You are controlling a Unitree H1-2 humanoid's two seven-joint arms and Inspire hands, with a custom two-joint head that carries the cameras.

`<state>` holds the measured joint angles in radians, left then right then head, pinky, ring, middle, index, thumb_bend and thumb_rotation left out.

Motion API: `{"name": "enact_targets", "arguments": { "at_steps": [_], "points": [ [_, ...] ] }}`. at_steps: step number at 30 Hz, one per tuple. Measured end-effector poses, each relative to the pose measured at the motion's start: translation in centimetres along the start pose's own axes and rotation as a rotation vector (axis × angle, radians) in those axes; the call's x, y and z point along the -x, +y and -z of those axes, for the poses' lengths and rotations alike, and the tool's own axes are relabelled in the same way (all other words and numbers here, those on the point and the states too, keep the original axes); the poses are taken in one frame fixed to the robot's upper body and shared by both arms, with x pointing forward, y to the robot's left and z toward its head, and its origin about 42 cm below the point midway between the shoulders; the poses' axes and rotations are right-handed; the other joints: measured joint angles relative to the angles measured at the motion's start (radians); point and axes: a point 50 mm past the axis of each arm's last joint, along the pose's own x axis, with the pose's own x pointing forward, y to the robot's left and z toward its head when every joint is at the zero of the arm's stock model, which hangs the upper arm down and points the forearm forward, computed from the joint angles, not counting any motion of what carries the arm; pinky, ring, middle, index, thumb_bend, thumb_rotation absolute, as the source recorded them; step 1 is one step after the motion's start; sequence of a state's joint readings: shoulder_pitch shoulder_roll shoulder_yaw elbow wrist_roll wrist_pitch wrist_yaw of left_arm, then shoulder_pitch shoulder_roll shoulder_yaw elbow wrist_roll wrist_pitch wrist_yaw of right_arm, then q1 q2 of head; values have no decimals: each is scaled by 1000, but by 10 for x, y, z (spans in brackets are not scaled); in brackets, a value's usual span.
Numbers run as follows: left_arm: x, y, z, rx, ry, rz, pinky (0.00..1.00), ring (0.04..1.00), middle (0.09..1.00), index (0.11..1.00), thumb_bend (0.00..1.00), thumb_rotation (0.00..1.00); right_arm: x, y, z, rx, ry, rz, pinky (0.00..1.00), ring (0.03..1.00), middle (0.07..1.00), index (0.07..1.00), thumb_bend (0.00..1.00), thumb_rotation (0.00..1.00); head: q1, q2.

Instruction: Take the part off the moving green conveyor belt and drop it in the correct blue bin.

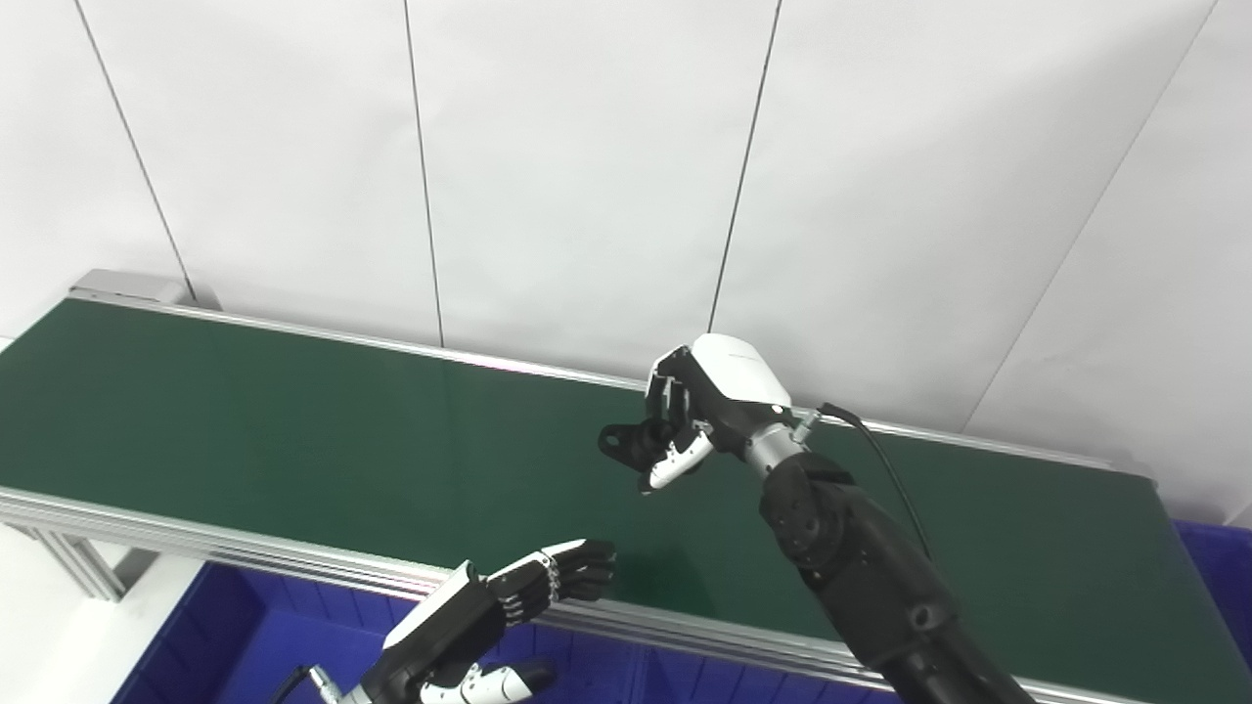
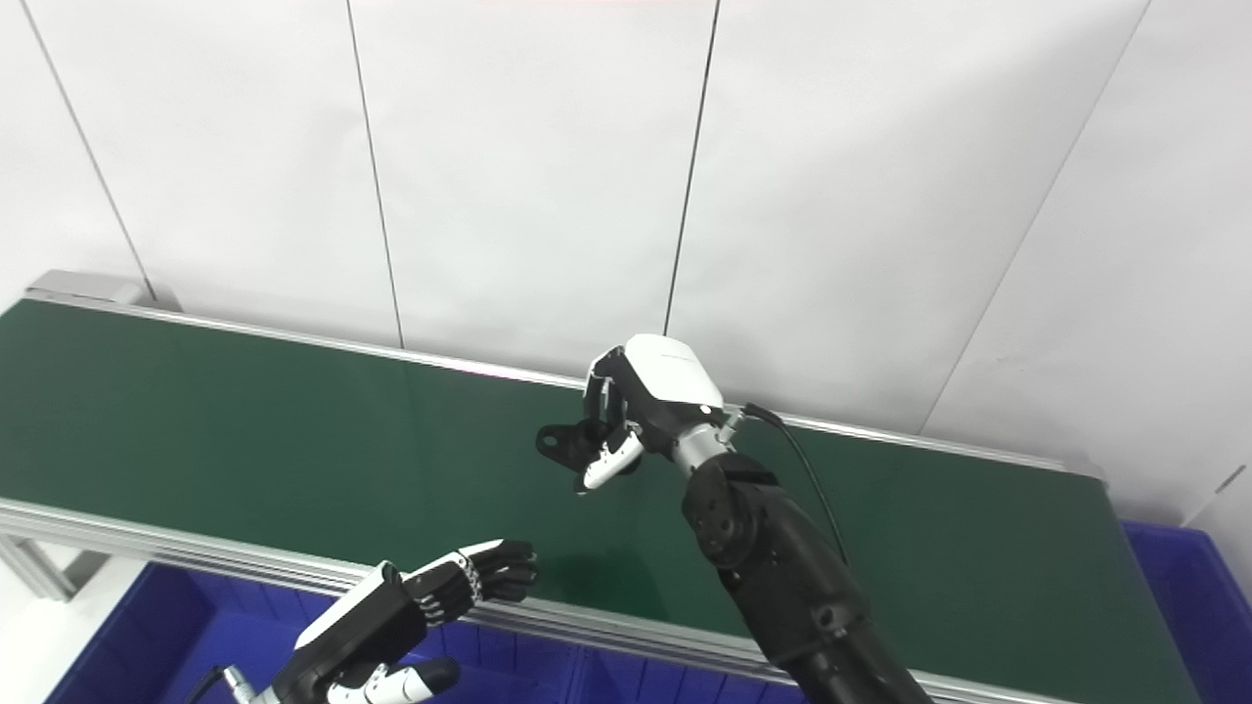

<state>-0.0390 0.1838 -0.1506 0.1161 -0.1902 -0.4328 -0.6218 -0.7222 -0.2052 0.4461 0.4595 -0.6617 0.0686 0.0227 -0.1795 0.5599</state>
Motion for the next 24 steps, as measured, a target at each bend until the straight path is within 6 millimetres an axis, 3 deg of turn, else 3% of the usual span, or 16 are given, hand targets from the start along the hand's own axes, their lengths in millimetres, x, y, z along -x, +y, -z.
{"name": "enact_targets", "arguments": {
  "at_steps": [5,13,15,18,19,22,23,24],
  "points": [
    [-6,2,2,6,-5,13,827,866,896,883,537,587,22,0,10,-6,12,10,109,156,220,245,771,0,-21,0],
    [-11,2,6,19,-11,23,827,864,893,880,536,588,64,-15,8,-9,18,42,125,176,247,274,779,0,-44,9],
    [-11,5,6,16,-11,21,832,868,894,881,540,590,76,-15,6,-14,17,45,133,188,262,301,773,0,-54,23],
    [-12,7,5,13,-14,24,839,873,895,883,534,588,96,-8,6,-29,37,34,120,177,241,259,779,0,-61,38],
    [-13,8,5,12,-16,27,842,874,895,883,531,586,102,-3,7,-35,43,27,121,175,236,248,792,0,-77,78],
    [-17,11,2,15,-32,31,850,881,902,883,536,592,124,7,7,-60,54,9,126,177,236,247,816,0,-84,126],
    [-19,13,1,13,-39,34,851,883,904,882,541,594,132,9,7,-69,60,5,125,177,236,251,810,0,-84,162],
    [-22,15,0,8,-43,37,849,885,907,881,547,594,138,11,6,-79,68,-5,125,177,238,255,802,0,-84,234]
  ]
}}
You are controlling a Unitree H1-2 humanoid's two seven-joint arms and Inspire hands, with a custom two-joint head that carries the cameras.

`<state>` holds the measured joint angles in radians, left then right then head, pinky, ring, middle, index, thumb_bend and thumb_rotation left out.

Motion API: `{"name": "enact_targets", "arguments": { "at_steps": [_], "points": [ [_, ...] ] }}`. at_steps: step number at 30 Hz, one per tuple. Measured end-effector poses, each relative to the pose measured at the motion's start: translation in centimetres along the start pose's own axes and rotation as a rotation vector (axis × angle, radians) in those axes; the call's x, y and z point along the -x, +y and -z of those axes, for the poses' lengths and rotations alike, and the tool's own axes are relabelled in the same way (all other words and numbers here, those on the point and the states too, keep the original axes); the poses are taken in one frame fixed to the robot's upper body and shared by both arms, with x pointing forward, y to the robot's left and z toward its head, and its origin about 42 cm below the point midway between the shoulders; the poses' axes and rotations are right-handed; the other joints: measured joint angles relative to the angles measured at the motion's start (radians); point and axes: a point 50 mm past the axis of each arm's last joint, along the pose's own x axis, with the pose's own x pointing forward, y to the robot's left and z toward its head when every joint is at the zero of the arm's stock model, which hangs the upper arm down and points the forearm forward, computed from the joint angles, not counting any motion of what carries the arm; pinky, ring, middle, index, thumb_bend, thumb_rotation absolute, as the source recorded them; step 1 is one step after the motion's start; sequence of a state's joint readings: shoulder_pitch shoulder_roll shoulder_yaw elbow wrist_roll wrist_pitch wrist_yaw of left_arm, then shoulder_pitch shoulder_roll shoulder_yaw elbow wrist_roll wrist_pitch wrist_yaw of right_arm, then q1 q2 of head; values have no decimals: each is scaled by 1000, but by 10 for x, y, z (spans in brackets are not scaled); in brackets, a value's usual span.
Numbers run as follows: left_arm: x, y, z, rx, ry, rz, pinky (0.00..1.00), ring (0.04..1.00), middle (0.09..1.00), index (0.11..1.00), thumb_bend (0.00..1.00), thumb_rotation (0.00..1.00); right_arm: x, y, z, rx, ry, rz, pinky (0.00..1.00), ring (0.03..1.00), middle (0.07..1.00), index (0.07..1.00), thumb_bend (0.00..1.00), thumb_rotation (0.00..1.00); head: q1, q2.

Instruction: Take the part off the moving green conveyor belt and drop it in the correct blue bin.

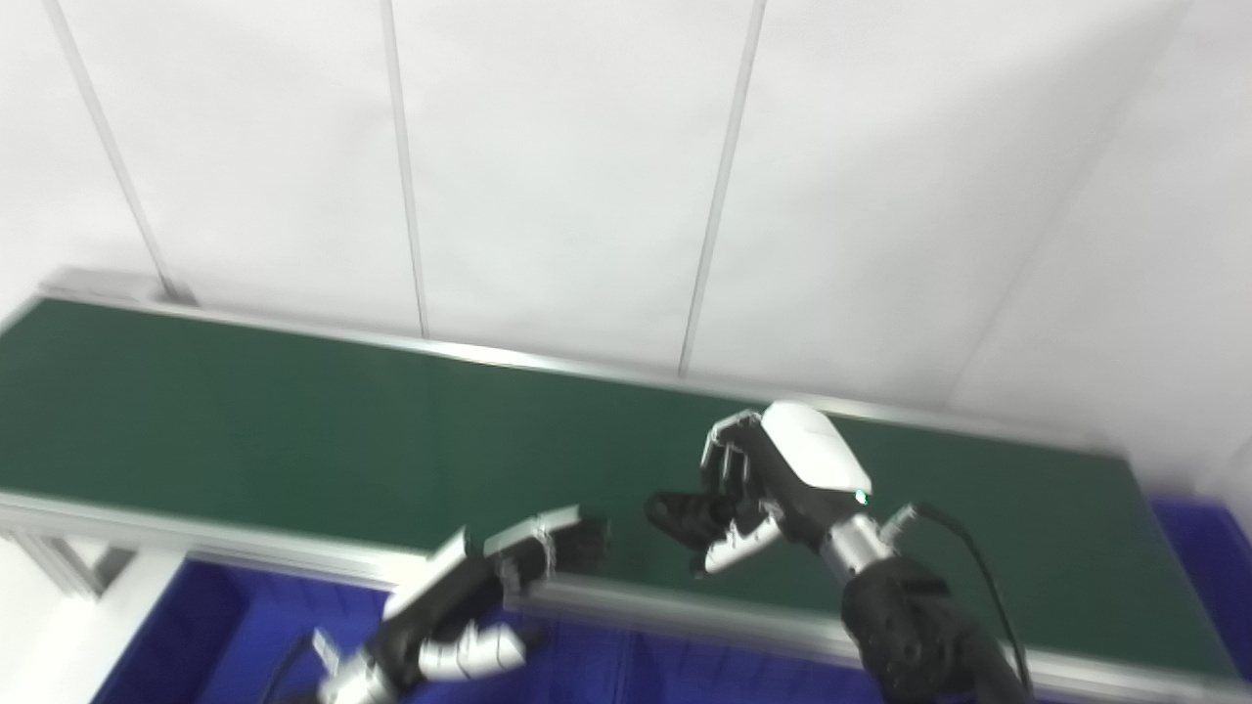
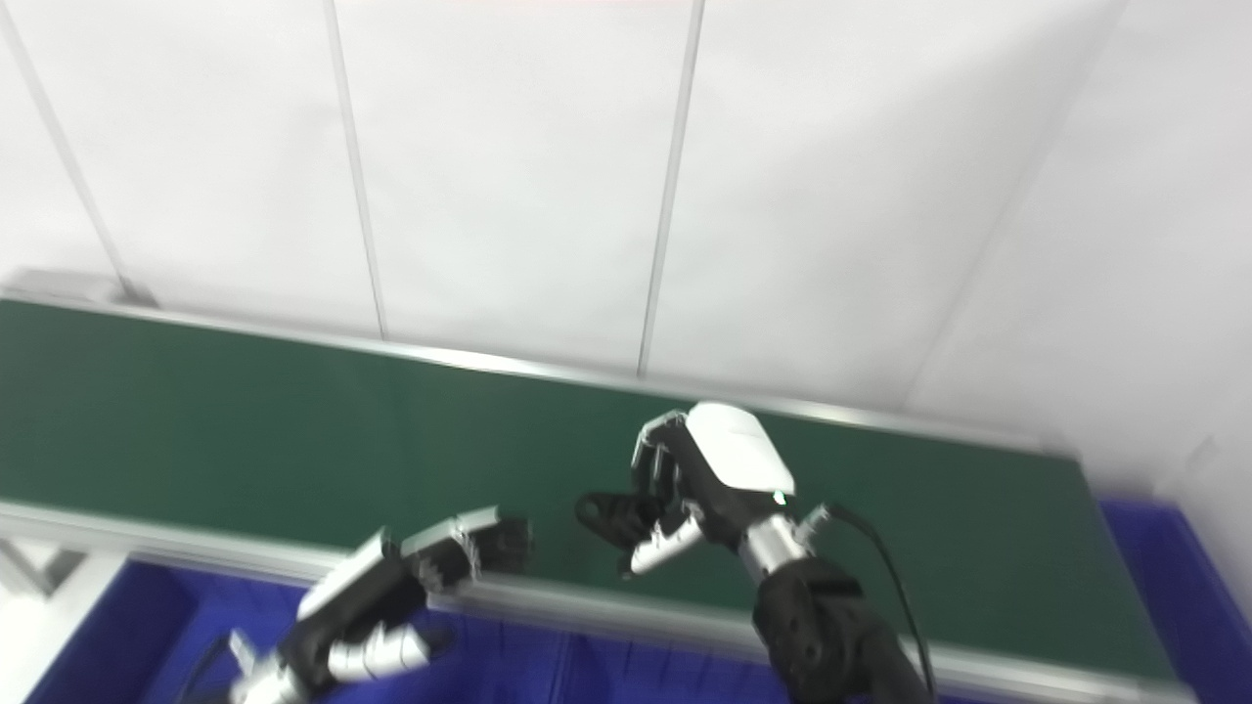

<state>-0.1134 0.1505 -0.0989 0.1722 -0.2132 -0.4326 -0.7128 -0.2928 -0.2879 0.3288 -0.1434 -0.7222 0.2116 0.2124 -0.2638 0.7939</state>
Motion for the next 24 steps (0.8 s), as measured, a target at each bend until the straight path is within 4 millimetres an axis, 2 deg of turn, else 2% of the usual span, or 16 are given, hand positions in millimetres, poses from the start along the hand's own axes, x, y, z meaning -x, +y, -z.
{"name": "enact_targets", "arguments": {
  "at_steps": [1,2,5,8,14,19,24],
  "points": [
    [-4,3,-2,-7,-5,1,848,887,910,882,553,593,5,0,-1,-9,11,-7,124,176,239,259,798,0,0,1],
    [-8,6,-4,-11,-13,3,848,888,910,885,550,587,10,-2,-3,-15,17,-7,125,177,240,261,798,0,-9,20],
    [-22,14,-11,-3,-49,8,860,885,896,890,530,558,22,-4,-9,-27,12,4,144,185,242,257,816,0,-23,22],
    [-28,16,-13,9,-67,18,857,882,895,893,527,551,40,3,-13,-52,18,-2,149,191,247,262,817,0,-32,36],
    [-25,18,-9,33,-31,27,871,889,902,903,534,552,74,48,-11,-101,98,-95,137,184,242,252,793,0,-20,45],
    [-25,18,-10,38,-31,36,871,891,904,904,521,549,79,72,-5,-122,157,-119,138,184,241,246,791,0,-23,45],
    [-24,19,-12,41,-37,38,876,890,901,899,521,544,91,118,1,-134,217,-212,129,184,240,256,773,0,-11,48]
  ]
}}
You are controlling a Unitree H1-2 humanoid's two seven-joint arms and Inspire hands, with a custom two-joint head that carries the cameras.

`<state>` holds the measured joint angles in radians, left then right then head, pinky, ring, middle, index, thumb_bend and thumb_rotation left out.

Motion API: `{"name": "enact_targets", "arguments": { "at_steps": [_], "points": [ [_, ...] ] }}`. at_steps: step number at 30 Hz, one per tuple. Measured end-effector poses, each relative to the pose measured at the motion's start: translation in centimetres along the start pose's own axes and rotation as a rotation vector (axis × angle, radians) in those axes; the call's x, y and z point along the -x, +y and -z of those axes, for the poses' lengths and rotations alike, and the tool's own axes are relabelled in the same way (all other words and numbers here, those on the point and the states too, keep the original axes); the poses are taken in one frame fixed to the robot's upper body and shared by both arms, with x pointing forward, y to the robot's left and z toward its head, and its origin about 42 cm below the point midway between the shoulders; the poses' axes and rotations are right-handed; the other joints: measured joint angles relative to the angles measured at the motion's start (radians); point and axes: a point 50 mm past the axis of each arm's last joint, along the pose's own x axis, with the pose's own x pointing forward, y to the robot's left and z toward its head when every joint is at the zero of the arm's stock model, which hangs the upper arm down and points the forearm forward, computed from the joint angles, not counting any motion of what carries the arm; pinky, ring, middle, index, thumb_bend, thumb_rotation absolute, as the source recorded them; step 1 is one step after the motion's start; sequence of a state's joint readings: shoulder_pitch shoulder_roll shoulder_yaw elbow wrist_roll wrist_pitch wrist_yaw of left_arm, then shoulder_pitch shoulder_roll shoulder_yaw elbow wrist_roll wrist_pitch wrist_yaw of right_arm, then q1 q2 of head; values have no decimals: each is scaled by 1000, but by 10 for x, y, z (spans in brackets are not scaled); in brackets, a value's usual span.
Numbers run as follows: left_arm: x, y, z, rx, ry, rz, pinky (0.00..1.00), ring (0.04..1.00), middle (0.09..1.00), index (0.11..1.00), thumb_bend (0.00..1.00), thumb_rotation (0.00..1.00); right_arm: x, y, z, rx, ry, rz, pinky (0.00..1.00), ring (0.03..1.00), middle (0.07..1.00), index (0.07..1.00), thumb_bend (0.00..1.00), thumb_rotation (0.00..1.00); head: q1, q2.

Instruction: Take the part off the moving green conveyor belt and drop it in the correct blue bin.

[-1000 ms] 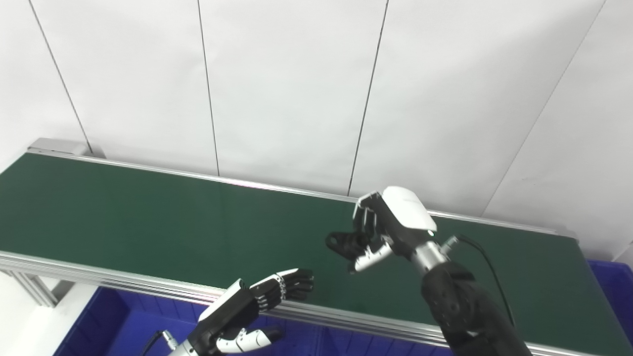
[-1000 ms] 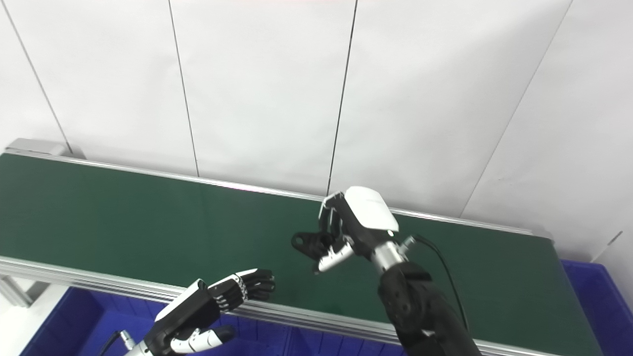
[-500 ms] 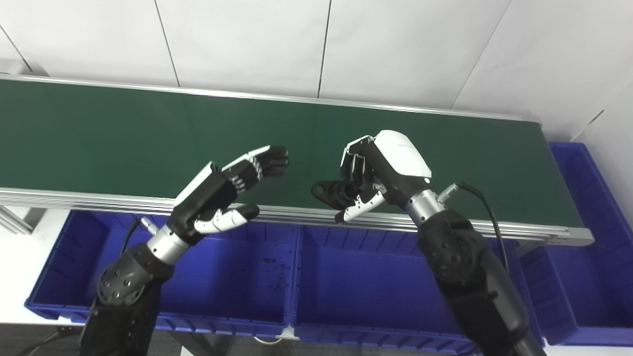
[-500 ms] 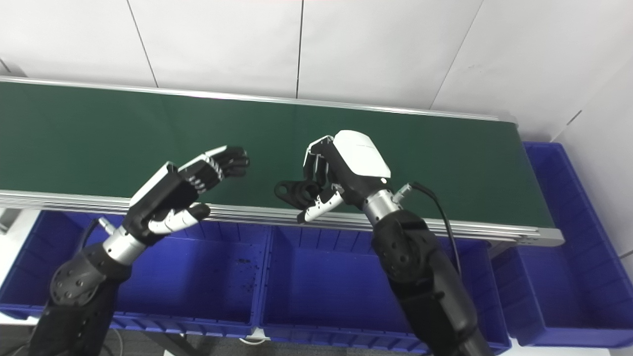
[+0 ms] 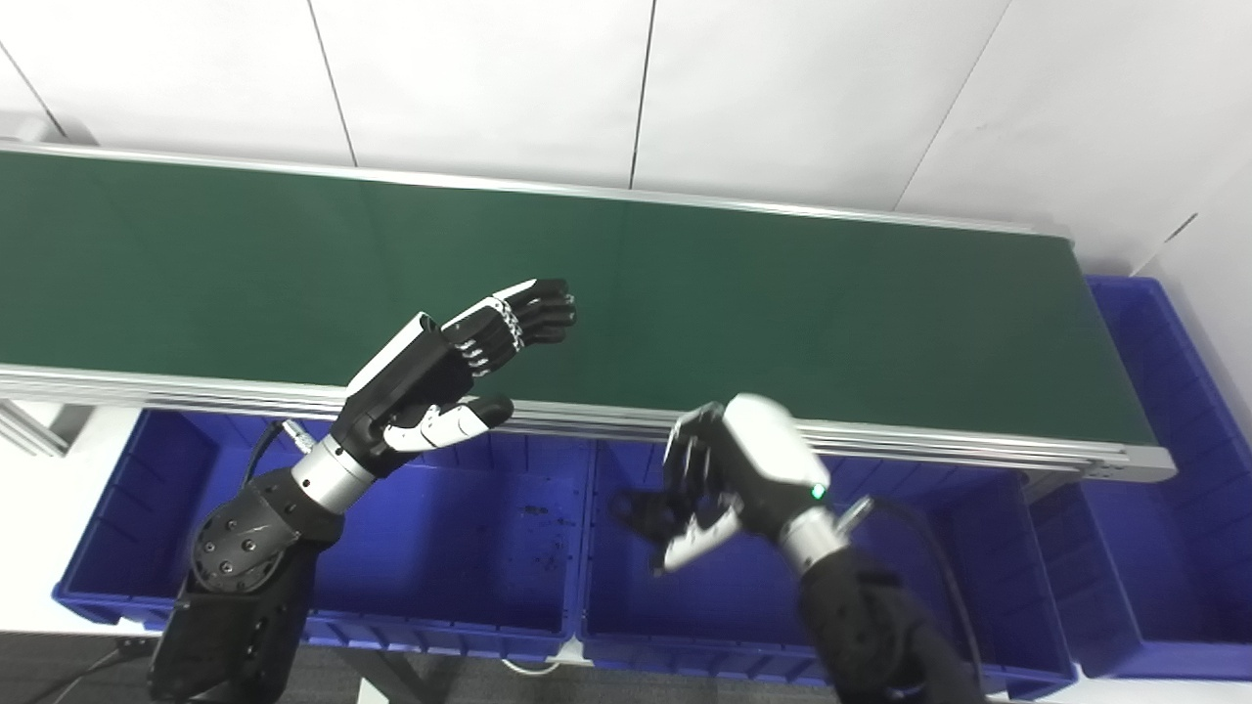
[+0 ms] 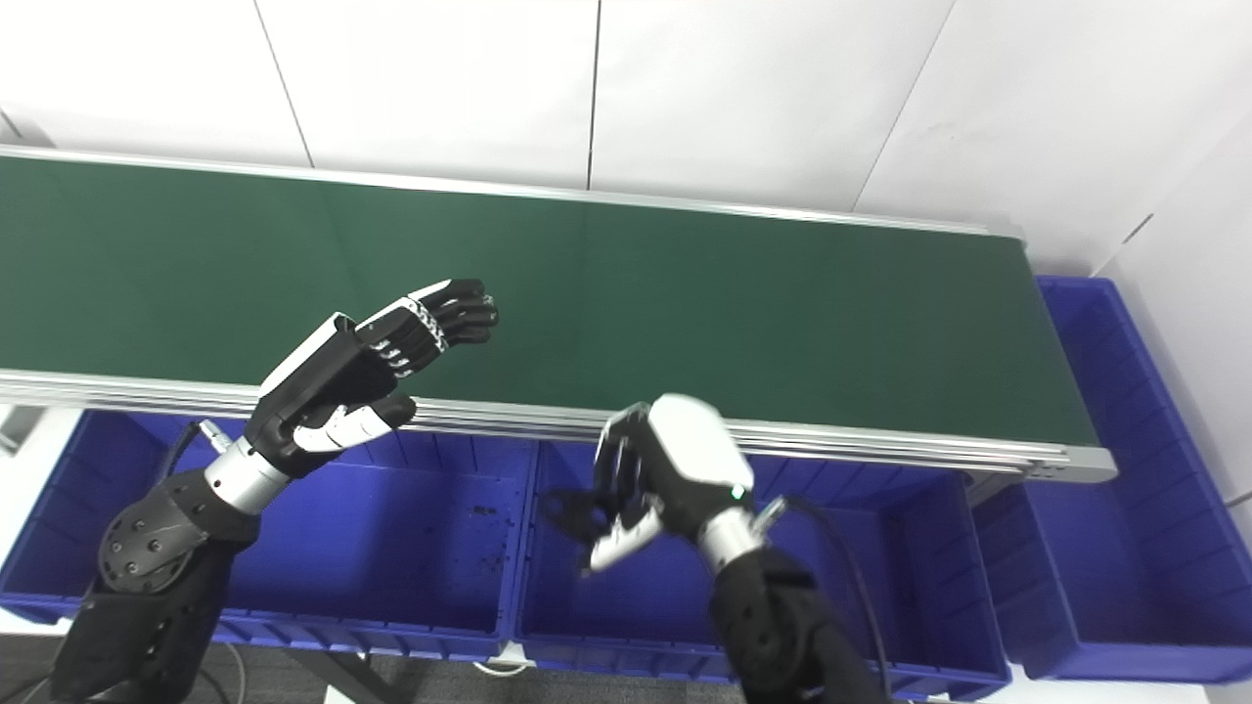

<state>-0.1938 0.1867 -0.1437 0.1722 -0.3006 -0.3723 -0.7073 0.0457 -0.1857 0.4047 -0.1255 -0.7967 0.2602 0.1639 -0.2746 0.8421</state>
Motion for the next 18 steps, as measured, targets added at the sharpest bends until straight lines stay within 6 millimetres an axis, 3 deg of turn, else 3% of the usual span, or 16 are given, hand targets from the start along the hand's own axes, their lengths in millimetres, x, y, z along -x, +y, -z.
{"name": "enact_targets", "arguments": {
  "at_steps": [6,10,13,14,15,16,18],
  "points": [
    [-4,-1,-8,-11,-19,8,874,894,906,903,531,560,-9,38,9,7,38,-36,113,179,249,272,767,0,11,2],
    [-2,0,-11,-13,-14,8,874,892,905,901,528,568,-25,52,26,54,49,-9,108,177,256,277,731,0,14,6],
    [-3,1,-15,-18,-14,10,879,897,909,902,528,560,-41,69,44,91,103,-33,152,226,309,338,692,0,15,9],
    [-3,0,-17,-20,-17,12,881,899,910,903,529,561,-45,74,47,100,115,-42,225,304,389,410,613,0,17,9],
    [-3,1,-19,-23,-18,14,882,899,911,904,531,565,-47,79,50,105,130,-59,370,455,492,457,560,28,18,11],
    [-3,1,-19,-23,-16,14,880,898,912,905,528,573,-49,81,52,109,138,-73,526,621,661,599,647,107,18,12],
    [-1,2,-19,-21,-6,11,878,897,912,906,531,582,-55,85,56,118,155,-100,607,710,746,701,712,167,18,14]
  ]
}}
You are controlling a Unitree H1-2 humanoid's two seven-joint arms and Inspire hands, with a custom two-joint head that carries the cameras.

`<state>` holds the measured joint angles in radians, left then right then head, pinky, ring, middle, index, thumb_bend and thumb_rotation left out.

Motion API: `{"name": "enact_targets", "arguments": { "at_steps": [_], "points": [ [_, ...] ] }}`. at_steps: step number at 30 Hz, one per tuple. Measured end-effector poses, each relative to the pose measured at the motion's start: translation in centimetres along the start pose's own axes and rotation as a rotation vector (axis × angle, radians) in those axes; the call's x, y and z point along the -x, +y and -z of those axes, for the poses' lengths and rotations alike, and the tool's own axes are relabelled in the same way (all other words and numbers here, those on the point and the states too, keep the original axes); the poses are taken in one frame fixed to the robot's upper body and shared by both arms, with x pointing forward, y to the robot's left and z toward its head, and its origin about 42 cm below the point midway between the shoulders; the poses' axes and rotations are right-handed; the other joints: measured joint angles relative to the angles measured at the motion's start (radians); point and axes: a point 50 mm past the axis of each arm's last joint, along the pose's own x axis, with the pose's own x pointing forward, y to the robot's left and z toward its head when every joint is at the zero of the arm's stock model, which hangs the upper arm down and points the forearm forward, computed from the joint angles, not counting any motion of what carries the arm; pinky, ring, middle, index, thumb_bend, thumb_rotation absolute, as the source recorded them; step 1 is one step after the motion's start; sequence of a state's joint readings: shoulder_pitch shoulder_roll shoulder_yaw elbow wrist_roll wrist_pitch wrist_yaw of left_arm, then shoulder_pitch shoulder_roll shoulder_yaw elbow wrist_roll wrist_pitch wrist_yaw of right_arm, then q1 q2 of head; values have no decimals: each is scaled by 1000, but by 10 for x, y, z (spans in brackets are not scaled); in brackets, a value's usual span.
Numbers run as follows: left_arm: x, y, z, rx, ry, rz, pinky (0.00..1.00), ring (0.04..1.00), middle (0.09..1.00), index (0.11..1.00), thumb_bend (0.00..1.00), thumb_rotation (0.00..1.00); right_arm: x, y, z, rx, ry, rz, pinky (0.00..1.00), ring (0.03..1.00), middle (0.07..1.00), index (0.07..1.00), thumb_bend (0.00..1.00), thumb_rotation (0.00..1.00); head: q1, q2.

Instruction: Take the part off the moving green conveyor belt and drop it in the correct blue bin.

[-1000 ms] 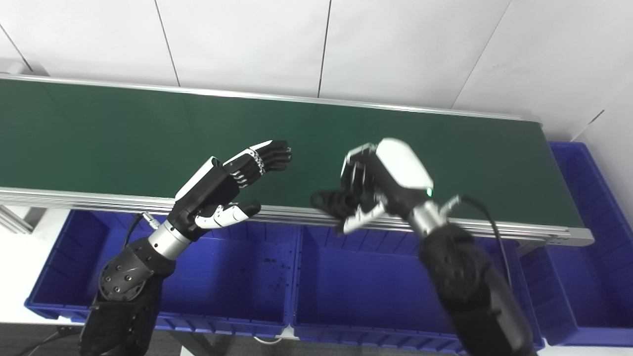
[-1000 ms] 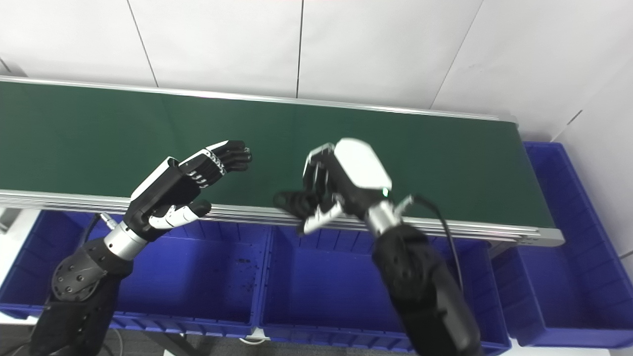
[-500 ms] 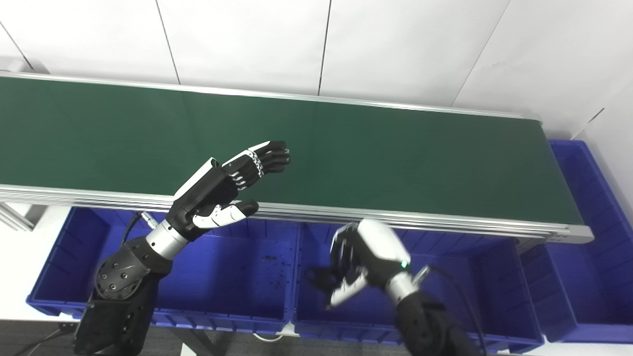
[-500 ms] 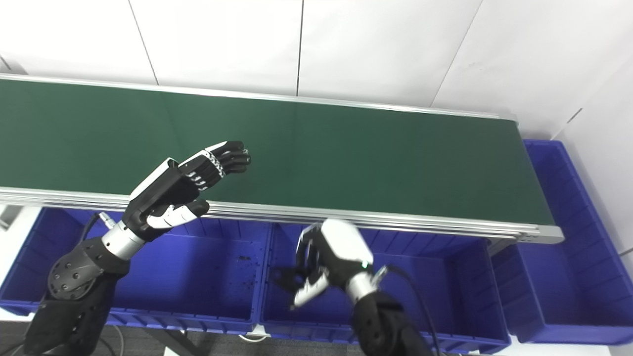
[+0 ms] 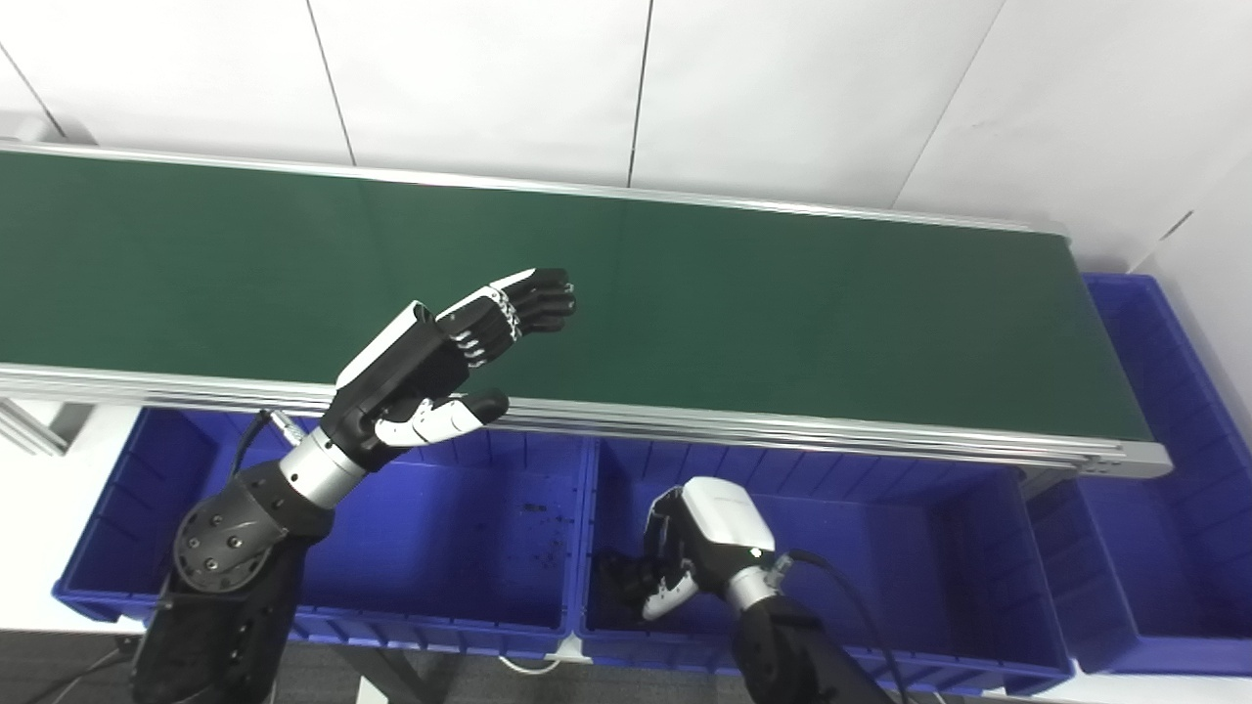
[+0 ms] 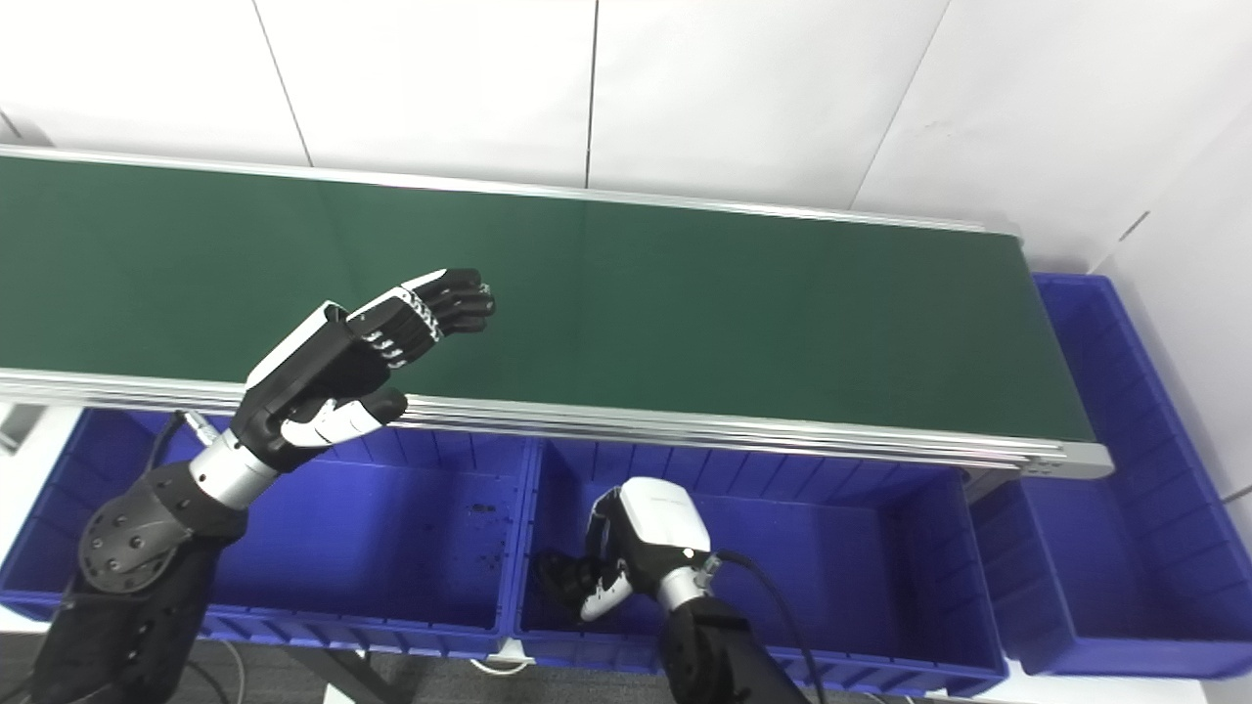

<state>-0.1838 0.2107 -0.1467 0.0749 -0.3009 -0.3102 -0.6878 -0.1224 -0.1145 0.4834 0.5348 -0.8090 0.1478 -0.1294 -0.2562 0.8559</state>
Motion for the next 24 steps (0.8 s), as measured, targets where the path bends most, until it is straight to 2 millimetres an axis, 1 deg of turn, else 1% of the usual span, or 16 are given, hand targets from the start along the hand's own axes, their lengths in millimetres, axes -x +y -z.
{"name": "enact_targets", "arguments": {
  "at_steps": [2,4,5,6,7,9,11,14,18,20,22,24],
  "points": [
    [1,1,0,1,4,-2,880,899,914,909,518,580,-4,-2,0,16,-1,-6,734,831,831,794,739,306,-2,-2],
    [1,1,0,1,5,-2,882,902,916,910,515,576,-6,-5,-2,37,-13,0,787,864,861,817,723,380,-2,0],
    [2,1,0,7,3,-4,883,903,916,910,516,574,-6,-6,-3,52,-20,12,806,875,875,828,700,432,-5,2],
    [3,1,0,11,2,-6,884,904,916,911,518,575,-6,-8,-4,59,-25,23,804,877,879,831,689,459,-5,2],
    [3,1,0,16,1,-8,883,906,916,912,523,581,-5,-10,-5,64,-29,36,781,871,881,840,655,534,-8,0],
    [4,0,1,19,3,-8,883,906,915,913,524,583,-2,-17,-8,72,-40,77,771,866,882,847,635,572,-8,0],
    [4,-1,1,21,4,-7,888,908,916,911,527,581,4,-26,-13,78,-49,118,746,847,869,844,626,574,-11,2],
    [4,-1,1,23,4,-6,892,911,918,912,533,586,15,-34,-19,72,-77,161,690,801,830,812,627,535,-12,5],
    [5,-2,2,25,7,-8,893,906,914,909,528,582,35,-42,-25,55,-102,206,650,762,810,791,620,533,-15,8],
    [5,-3,2,27,7,-9,892,903,910,904,524,576,49,-51,-30,39,-116,238,625,733,794,779,618,515,-18,9],
    [6,-4,2,27,6,-16,889,899,907,904,519,570,65,-63,-37,20,-148,290,615,718,784,772,619,502,-20,11],
    [5,-4,0,24,1,-18,883,897,909,903,516,568,75,-71,-40,3,-158,315,605,705,764,762,616,506,-24,14]
  ]
}}
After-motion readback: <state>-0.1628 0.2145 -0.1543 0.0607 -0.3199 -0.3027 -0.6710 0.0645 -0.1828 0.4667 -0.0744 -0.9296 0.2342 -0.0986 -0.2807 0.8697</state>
